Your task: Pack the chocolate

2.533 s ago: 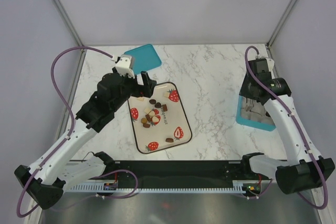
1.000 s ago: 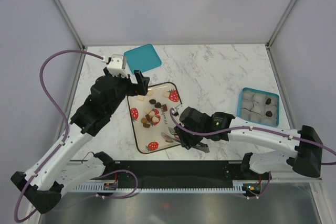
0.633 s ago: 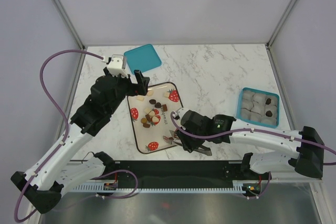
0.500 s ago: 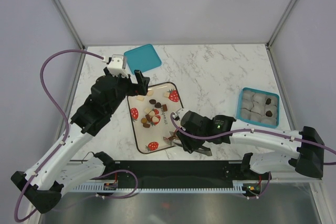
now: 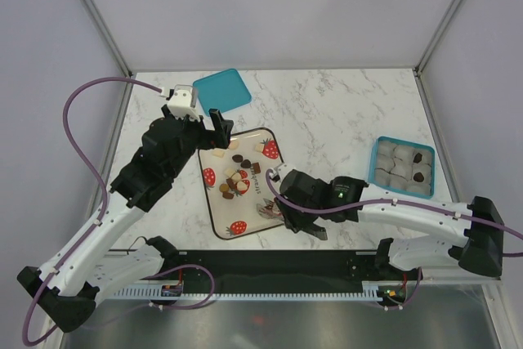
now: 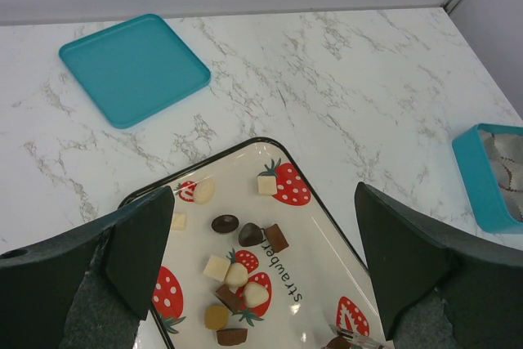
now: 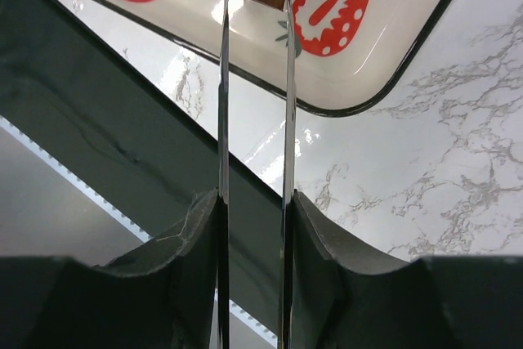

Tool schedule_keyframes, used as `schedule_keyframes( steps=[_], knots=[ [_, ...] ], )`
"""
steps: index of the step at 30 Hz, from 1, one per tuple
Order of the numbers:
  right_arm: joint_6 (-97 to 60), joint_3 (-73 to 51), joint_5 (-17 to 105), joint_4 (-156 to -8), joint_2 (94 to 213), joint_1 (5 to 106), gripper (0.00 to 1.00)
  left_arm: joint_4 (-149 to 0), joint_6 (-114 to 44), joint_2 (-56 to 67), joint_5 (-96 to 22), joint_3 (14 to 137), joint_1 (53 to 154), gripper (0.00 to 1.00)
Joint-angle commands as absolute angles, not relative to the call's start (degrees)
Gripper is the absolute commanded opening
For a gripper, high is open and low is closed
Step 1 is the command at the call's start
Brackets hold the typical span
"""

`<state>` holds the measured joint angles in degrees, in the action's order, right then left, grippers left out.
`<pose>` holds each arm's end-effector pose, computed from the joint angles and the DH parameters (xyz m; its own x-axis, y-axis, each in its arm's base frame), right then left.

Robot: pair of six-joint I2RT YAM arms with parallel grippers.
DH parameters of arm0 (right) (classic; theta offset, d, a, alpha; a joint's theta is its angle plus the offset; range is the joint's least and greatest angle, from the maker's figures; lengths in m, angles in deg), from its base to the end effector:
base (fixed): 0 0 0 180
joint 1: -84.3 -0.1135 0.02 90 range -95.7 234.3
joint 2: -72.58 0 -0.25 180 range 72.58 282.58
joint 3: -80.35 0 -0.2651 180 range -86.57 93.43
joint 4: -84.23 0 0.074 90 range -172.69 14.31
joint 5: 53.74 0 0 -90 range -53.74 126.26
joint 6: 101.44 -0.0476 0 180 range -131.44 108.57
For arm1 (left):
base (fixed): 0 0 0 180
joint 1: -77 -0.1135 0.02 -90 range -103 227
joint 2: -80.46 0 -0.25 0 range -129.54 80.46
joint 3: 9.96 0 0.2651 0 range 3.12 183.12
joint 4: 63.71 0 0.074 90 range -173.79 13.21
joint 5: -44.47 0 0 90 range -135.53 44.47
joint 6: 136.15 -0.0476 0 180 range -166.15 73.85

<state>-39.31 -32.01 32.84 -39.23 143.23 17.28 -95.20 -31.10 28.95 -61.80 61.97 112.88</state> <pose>0.1055 0.2415 0.2307 -0.7216 -0.5064 -0.4720 -0.6446 0.7401 0.1914 0.1944 -0.1242 0.3787 -0.2385 -0.1351 -0.9617 0.2878 0.9360 -0.2029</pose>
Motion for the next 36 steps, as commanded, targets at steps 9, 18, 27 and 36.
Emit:
schedule_keyframes(
  steps=[9, 18, 27, 36],
  knots=[
    [-46.1, -18.8, 19.5, -34.5, 149.4, 18.4, 0.35, -94.7, -33.0, 29.9, -63.5, 62.5, 113.0, 1.0],
    [-58.8, -7.9, 2.6, -22.6, 154.2, 34.5, 0.34, -94.7, -31.3, 29.7, -60.6, 62.3, 113.0, 1.0],
    [-63.7, -13.1, 1.4, -18.7, 148.3, 42.5, 0.34, -95.9, -27.9, 29.2, -50.4, 63.3, 113.1, 1.0],
    [-56.7, -19.5, 5.2, -14.4, 134.8, 55.4, 0.34, -97.8, -23.6, 31.1, -38.6, 65.5, 113.1, 1.0]
  ],
)
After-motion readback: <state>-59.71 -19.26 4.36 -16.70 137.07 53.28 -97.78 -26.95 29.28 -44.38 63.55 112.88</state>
